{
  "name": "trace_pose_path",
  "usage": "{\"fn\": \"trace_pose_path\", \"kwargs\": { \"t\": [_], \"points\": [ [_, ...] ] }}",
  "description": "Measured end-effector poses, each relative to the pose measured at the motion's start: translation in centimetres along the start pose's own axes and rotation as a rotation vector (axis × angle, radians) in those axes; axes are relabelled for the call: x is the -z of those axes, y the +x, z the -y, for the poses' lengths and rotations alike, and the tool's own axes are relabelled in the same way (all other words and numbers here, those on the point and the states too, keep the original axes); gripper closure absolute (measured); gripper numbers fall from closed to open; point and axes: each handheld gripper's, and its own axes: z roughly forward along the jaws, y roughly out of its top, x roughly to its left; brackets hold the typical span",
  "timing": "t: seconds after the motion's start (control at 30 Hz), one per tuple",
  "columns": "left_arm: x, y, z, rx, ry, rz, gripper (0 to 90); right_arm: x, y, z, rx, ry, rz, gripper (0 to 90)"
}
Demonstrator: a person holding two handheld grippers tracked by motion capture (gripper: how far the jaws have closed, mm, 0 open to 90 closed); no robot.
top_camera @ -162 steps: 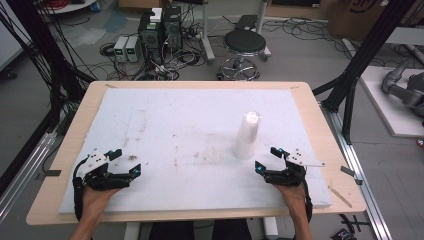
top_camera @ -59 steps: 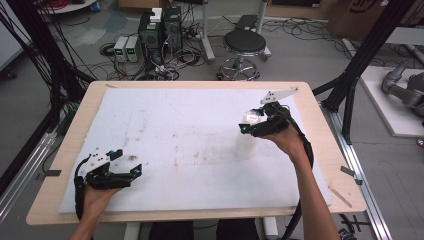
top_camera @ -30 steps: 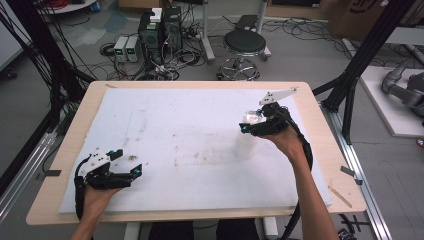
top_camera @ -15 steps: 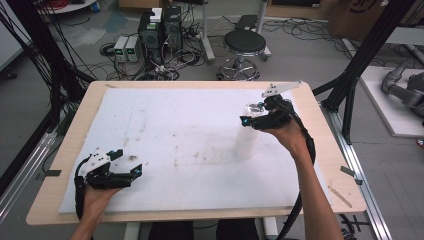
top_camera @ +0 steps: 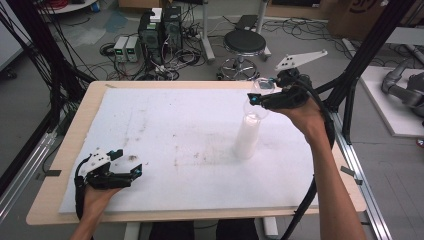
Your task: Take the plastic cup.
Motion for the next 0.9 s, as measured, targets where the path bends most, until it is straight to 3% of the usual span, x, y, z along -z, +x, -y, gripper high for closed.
{"fn": "trace_pose_path", "kwargs": {
  "t": [0.13,0.23,0.27,0.43,0.6,0.9],
  "points": [
    [0.0,0.0,0.0,0.0,0.0,0.001,5.2,0.5,0.2,-0.2,0.003,-0.013,-0.005,41.2],
    [0.0,0.0,0.0,0.005,-0.001,0.003,5.2,0.7,0.7,0.0,0.016,-0.031,-0.037,41.3],
    [-0.1,0.1,0.0,0.008,0.003,0.005,5.2,0.8,1.4,0.3,0.022,-0.044,-0.069,41.2],
    [-0.1,0.1,0.0,0.011,0.005,0.003,5.2,0.7,3.0,1.1,0.052,-0.084,-0.127,41.3],
    [-0.1,0.3,0.0,0.029,0.008,0.014,5.2,-0.1,5.3,2.8,0.084,-0.133,-0.215,41.3],
    [-0.1,0.3,-0.1,0.029,0.013,0.021,5.2,-1.8,8.7,6.5,0.112,-0.183,-0.316,41.4]
  ]
}}
